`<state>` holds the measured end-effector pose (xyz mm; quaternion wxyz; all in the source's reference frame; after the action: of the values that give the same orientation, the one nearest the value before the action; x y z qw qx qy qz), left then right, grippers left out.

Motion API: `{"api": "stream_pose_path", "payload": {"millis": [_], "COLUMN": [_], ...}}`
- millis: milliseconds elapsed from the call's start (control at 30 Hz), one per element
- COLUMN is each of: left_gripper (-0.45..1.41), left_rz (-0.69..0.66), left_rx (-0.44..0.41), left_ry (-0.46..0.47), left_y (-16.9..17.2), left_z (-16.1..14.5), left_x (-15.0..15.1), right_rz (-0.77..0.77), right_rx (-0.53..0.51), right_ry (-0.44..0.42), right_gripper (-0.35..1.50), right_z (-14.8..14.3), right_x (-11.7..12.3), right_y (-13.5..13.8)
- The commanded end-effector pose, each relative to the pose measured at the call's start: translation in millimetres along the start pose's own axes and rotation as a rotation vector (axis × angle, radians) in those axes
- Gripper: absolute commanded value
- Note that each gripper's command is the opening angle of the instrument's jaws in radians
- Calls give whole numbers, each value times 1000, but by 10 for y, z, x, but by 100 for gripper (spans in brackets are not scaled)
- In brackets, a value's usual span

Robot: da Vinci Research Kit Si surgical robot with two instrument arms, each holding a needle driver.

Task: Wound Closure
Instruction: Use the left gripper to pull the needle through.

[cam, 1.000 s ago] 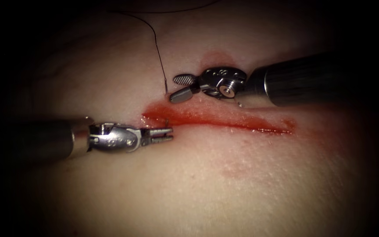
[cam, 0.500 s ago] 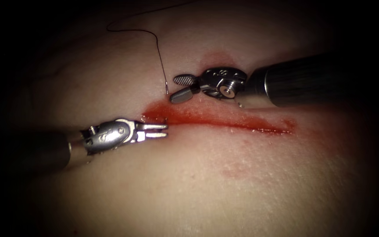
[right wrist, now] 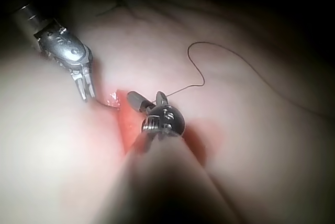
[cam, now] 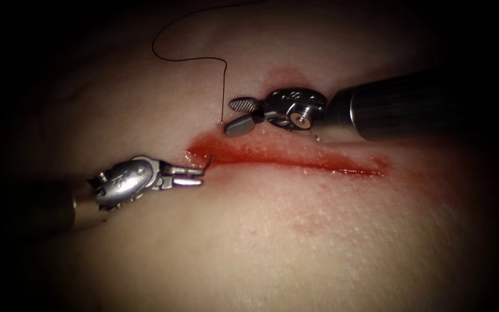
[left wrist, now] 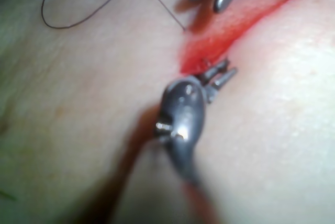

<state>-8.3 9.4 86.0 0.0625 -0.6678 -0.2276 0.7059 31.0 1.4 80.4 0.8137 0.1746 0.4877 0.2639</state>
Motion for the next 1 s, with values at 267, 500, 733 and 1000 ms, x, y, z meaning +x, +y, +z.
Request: {"api": "stream_pose_path", "payload": {"millis": [267, 500, 733, 1000], "left_gripper": [-35, -35, -35, -35], "left_rz": [-36, -34, -38, -52], "left_rx": [-56, -72, -64, -75], "left_ry": [21, 26, 23, 27], "left_y": [17, 29, 44, 66], "left_z": [9, 11, 6, 3], "left_x": [7, 15, 28, 51], "right_rz": [50, 62, 79, 90], "right_rx": [6, 9, 13, 13], "right_ry": [-3, -4, -5, -8], "right_gripper": [138, 138, 136, 135], "right_z": [7, 5, 2, 2], "right_x": [-3, -2, -2, -2], "right_y": [-2, -2, -4, -4]}}
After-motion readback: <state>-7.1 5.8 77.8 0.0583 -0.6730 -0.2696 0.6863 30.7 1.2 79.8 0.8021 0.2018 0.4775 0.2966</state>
